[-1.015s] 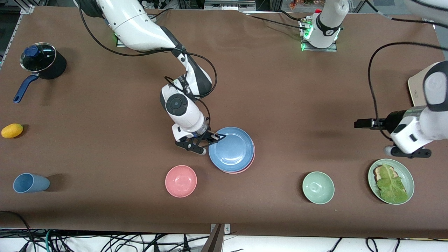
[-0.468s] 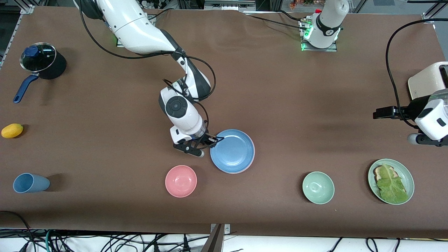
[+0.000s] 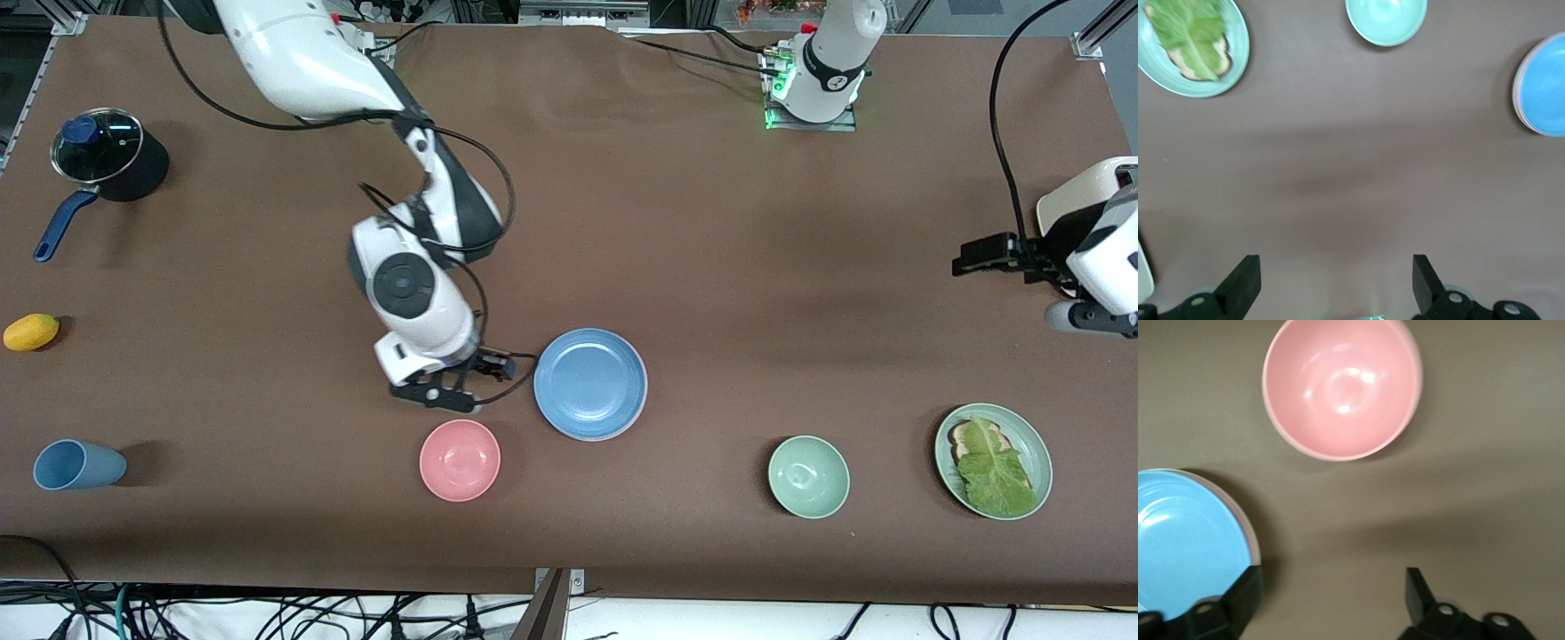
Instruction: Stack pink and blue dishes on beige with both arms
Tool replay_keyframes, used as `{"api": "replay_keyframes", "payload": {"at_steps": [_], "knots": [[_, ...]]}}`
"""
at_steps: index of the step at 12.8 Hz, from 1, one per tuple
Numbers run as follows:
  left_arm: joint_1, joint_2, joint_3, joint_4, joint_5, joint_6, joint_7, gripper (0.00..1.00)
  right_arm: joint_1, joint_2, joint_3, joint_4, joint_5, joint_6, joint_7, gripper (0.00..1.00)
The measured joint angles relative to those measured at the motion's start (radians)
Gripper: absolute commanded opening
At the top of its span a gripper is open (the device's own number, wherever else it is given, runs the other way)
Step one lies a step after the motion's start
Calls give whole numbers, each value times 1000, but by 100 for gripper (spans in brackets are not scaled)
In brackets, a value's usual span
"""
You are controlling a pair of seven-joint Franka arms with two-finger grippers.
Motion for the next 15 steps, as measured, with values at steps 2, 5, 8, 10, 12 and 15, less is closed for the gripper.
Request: {"api": "replay_keyframes", "payload": {"at_steps": [2, 5, 8, 10, 12, 15], "knots": [[58, -30, -77, -46, 0, 0, 0, 100, -38, -74, -31, 0, 0, -120, -123, 100], [63, -49, -100, -101, 0, 0, 0, 100, -49, -185, -120, -10, 1, -261, -334, 100], [65, -69, -100, -153, 0, 3, 0, 100, -68, -311, -165, -58, 2, -362, -444, 100], [65, -104, -101, -157, 0, 3, -7, 100, -107, -423, -157, -144, 2, -396, -470, 100], [65, -151, -101, -173, 0, 2, -65, 100, -204, -547, -87, -248, 1, -404, -506, 100], [62, -184, -109, -192, 62, 2, -119, 100, -347, -676, 29, -333, -1, -449, -555, 100]]}}
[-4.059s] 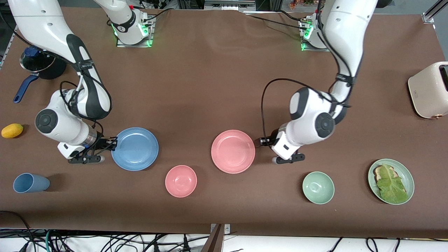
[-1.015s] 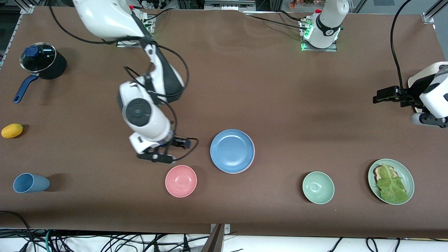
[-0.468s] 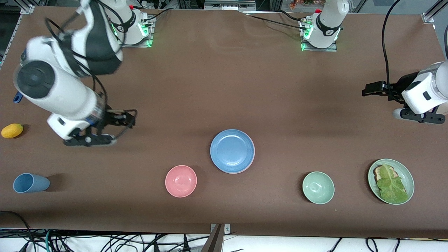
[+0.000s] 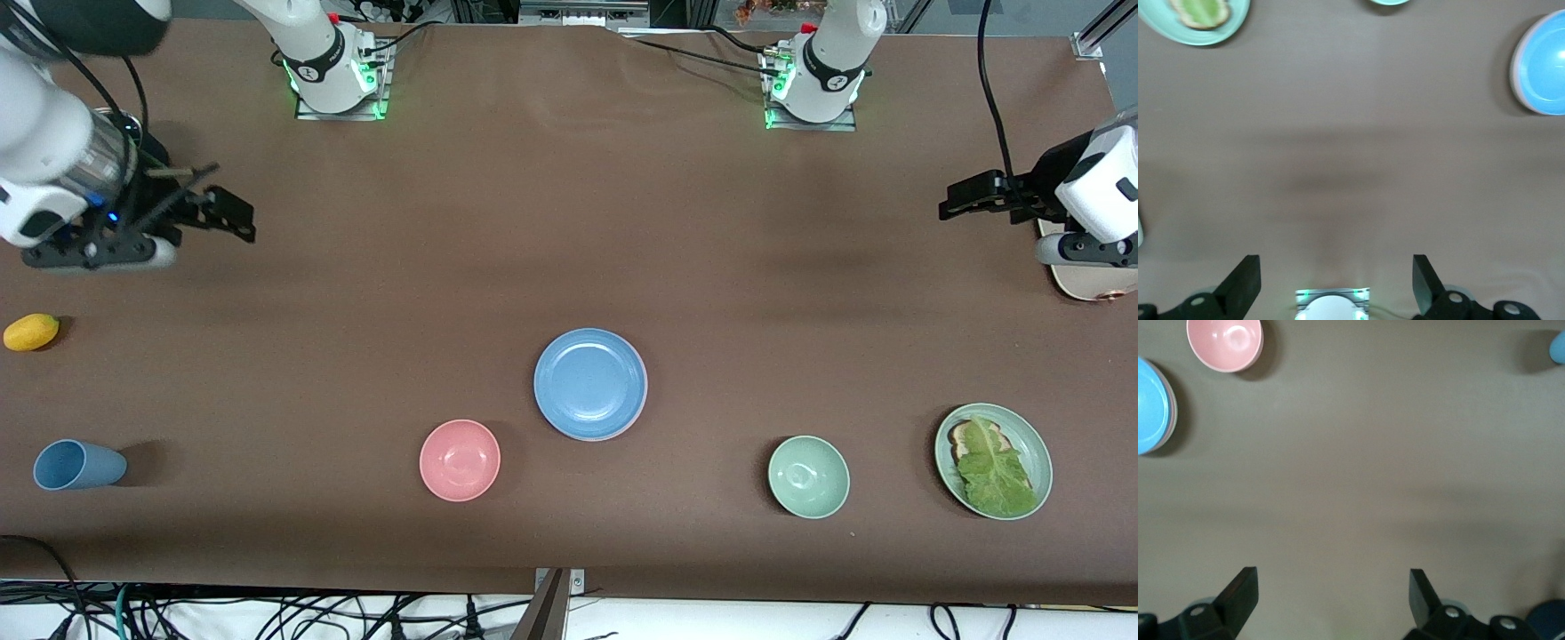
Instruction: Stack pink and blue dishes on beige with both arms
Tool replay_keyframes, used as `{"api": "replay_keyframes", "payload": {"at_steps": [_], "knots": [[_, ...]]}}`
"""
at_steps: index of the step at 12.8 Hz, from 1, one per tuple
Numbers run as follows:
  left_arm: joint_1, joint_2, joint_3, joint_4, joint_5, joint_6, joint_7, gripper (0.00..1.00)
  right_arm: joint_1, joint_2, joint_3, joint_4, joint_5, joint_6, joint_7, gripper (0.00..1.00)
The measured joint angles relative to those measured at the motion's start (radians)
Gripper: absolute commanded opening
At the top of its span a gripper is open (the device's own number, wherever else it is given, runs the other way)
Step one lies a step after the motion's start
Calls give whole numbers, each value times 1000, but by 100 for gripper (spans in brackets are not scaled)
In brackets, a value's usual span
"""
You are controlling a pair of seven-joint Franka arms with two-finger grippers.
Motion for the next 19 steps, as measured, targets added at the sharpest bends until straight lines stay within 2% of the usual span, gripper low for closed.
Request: {"api": "replay_keyframes", "payload": {"at_steps": [3, 8, 15, 19], "knots": [[-10, -7, -13, -8, 32, 0, -4, 100, -16, -27, 17, -7, -13, -34, -37, 100], [-10, -32, -16, -55, 32, 0, 2, 100, -22, -21, 21, 16, -29, -33, -39, 100], [-7, -34, -15, -65, 32, 0, 3, 100, -25, -16, 24, 45, -80, -34, -42, 100], [-6, -34, -15, -65, 32, 0, 3, 100, -23, 41, 29, 48, -77, -33, -42, 100]]}}
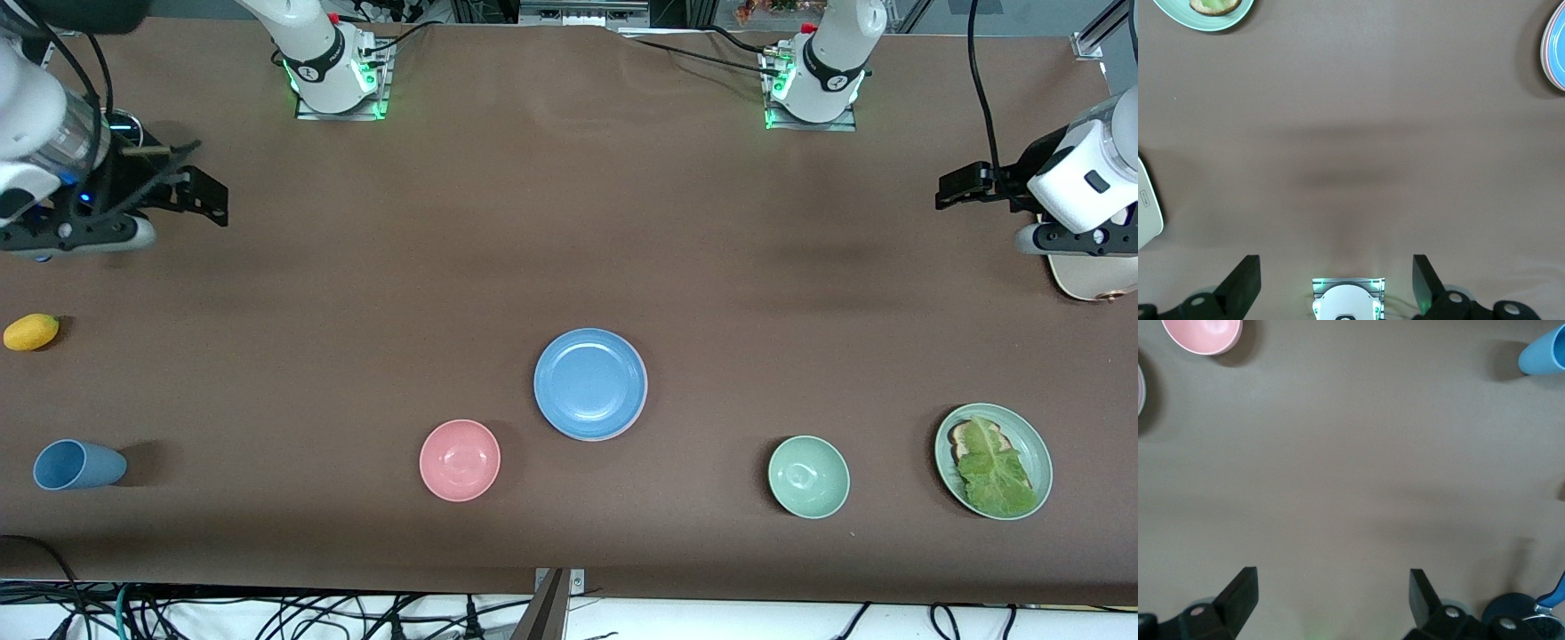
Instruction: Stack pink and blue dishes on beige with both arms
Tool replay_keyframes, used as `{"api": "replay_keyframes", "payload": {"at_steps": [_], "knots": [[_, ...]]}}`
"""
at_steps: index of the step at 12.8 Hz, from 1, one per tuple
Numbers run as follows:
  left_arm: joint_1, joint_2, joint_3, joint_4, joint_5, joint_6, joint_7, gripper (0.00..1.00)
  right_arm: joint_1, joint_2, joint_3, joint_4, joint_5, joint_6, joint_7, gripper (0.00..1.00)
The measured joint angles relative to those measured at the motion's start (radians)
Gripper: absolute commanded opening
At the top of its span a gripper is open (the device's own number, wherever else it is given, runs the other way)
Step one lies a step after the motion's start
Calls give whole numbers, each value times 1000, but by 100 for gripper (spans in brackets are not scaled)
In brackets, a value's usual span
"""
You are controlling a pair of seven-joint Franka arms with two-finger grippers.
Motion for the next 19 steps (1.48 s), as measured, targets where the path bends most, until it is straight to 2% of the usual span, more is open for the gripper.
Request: {"api": "replay_keyframes", "payload": {"at_steps": [5, 10, 19], "knots": [[0, 0, 0, 0, 0, 0, 0, 100, -2, 19, 0, 34, 0, 8, 0, 100], [-1, 0, -1, 0, 0, 0, 0, 100, -2, 20, -1, 40, 0, 91, 1, 100], [-4, 0, -3, 0, 0, 1, 1, 100, -9, 17, -3, 64, 0, 80, 6, 100]]}}
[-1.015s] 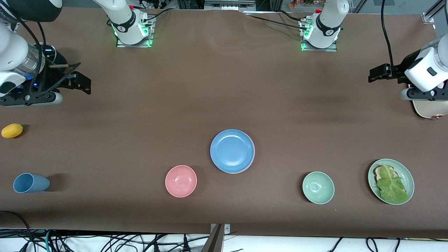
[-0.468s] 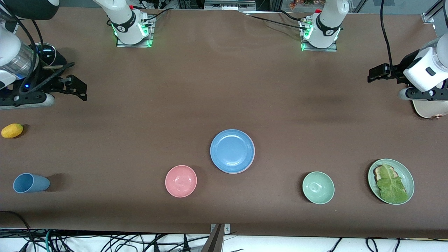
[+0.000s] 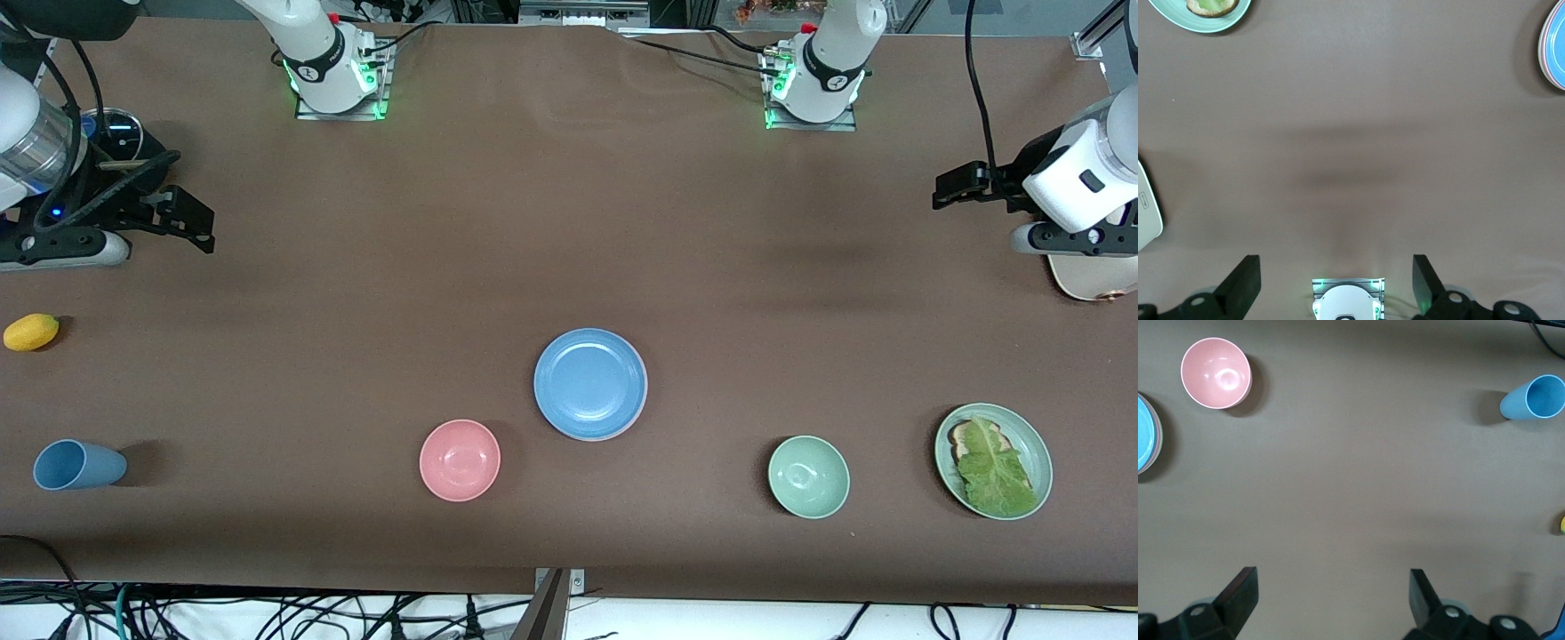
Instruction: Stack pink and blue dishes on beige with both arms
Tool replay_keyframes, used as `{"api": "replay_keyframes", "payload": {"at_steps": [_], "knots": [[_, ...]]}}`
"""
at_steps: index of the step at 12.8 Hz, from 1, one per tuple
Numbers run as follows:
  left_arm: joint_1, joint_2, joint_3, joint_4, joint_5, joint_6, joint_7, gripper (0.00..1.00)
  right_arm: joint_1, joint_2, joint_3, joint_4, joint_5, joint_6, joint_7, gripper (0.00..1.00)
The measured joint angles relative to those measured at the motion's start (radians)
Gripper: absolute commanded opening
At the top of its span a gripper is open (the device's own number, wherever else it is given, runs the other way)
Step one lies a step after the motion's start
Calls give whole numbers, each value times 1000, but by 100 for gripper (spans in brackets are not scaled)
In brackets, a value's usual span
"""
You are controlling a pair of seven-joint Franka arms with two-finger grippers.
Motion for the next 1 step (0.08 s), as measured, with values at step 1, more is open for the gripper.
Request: {"api": "replay_keyframes", "payload": {"at_steps": [1], "knots": [[0, 0, 0, 0, 0, 0, 0, 100, -1, 0, -2, 0, 0, -3, 9, 100]]}}
